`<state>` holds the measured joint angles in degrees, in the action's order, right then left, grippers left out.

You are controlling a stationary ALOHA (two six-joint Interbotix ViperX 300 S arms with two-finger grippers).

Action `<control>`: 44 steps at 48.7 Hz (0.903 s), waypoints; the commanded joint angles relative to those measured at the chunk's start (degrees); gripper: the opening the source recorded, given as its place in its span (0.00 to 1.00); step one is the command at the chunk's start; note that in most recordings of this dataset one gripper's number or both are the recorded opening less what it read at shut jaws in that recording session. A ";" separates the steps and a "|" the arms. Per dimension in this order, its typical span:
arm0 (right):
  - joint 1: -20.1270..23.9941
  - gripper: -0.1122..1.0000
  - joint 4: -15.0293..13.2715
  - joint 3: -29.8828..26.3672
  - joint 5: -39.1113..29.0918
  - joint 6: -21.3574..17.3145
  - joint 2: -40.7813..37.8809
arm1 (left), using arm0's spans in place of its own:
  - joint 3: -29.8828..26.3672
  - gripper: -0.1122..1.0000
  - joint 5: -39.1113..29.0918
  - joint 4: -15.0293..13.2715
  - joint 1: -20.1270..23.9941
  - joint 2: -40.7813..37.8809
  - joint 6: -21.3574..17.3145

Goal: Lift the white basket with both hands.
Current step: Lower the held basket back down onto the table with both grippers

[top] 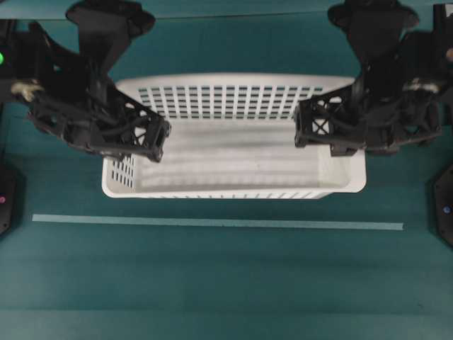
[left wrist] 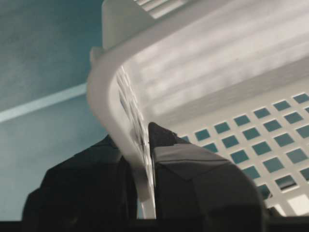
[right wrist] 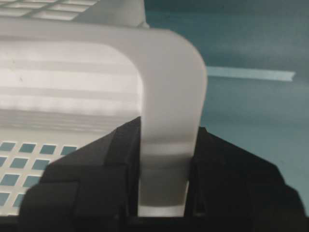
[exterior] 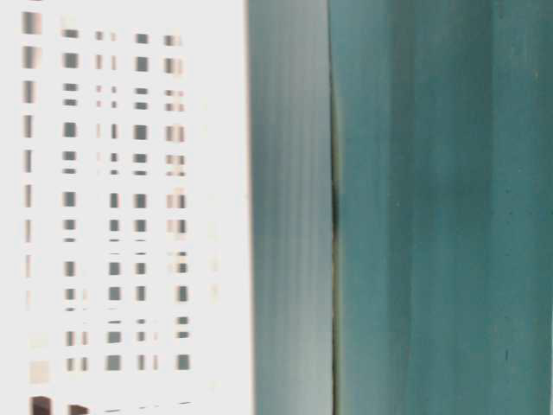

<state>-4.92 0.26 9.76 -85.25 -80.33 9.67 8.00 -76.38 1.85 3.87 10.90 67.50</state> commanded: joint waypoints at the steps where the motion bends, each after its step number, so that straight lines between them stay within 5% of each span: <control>1: 0.62 0.27 0.09 1.85 3.87 1.76 -1.58 | 0.44 0.14 3.43 -0.09 -0.53 -0.35 -0.88; 16: 0.62 0.27 0.53 7.38 15.21 1.49 -3.87 | 6.59 0.14 9.40 -0.09 0.00 -1.93 0.35; 44: 0.70 0.27 1.67 14.24 24.35 0.62 -6.94 | 15.29 0.14 19.78 -0.09 0.70 -3.60 0.62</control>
<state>-4.92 1.23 23.99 -63.72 -80.51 5.01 24.26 -59.68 1.58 4.83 8.17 68.99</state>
